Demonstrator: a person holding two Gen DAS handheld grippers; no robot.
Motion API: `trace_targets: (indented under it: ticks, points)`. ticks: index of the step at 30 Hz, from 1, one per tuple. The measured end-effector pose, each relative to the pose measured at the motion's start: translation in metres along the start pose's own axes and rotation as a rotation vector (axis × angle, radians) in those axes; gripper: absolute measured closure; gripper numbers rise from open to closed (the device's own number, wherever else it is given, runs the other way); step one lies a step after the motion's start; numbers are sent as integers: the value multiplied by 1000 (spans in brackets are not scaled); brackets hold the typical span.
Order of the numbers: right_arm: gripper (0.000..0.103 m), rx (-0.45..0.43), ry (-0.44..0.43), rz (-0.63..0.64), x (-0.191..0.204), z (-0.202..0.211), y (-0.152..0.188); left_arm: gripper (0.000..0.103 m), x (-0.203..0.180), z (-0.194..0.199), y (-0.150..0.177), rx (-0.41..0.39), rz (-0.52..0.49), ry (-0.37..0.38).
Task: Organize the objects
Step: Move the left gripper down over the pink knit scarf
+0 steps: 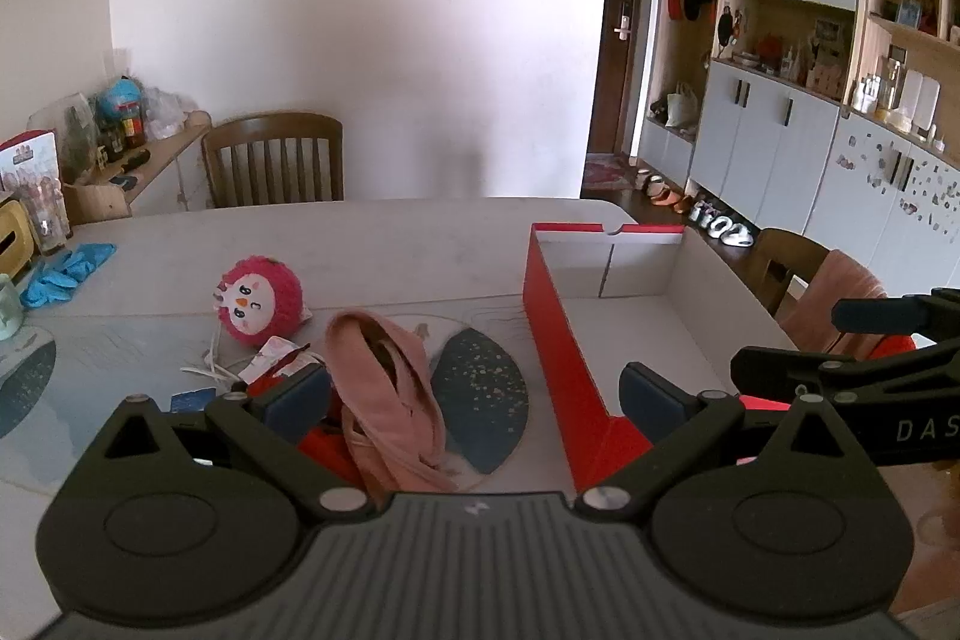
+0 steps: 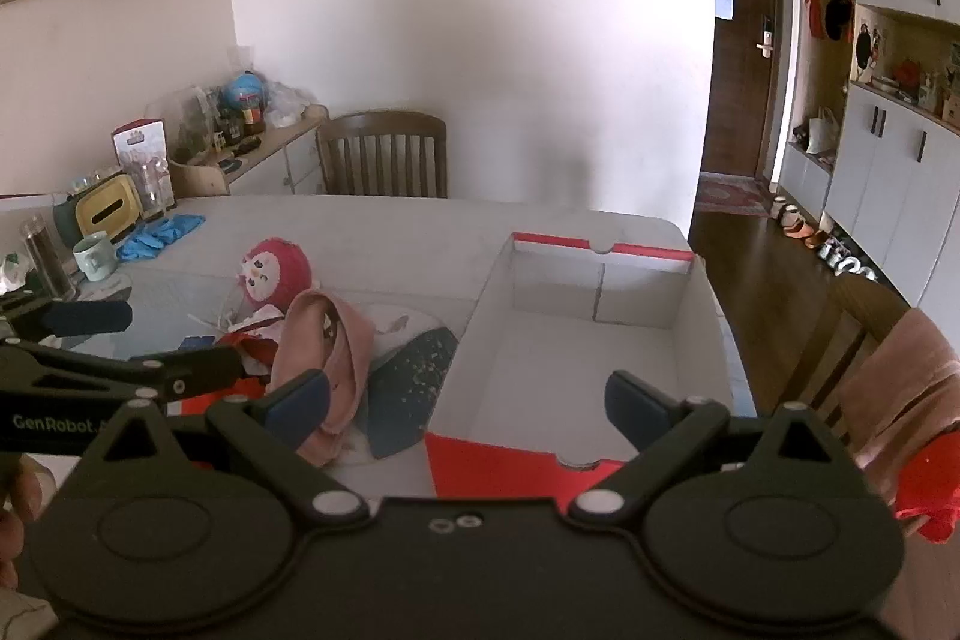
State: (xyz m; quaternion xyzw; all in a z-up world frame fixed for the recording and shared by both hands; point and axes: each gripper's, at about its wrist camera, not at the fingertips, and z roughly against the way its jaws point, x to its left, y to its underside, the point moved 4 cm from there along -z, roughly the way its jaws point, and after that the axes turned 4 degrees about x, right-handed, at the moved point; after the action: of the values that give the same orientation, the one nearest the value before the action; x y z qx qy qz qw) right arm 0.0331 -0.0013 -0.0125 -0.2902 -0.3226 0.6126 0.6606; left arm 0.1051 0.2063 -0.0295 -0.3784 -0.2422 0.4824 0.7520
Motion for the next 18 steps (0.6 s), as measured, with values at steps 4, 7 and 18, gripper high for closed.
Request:
trace_targets:
  ticks: [4,7,18]
  points:
    - [5,-6,-6,7,1,-3,-1,0,1,-4,-3,-3,4,-1]
    - [5,-8,-8,9,1,-4,-3,0,1,-5,-3,-7,6,-1]
    - [5,-17,-15,8,1,-5,-3,0,5,-7,-5,-11,17,8]
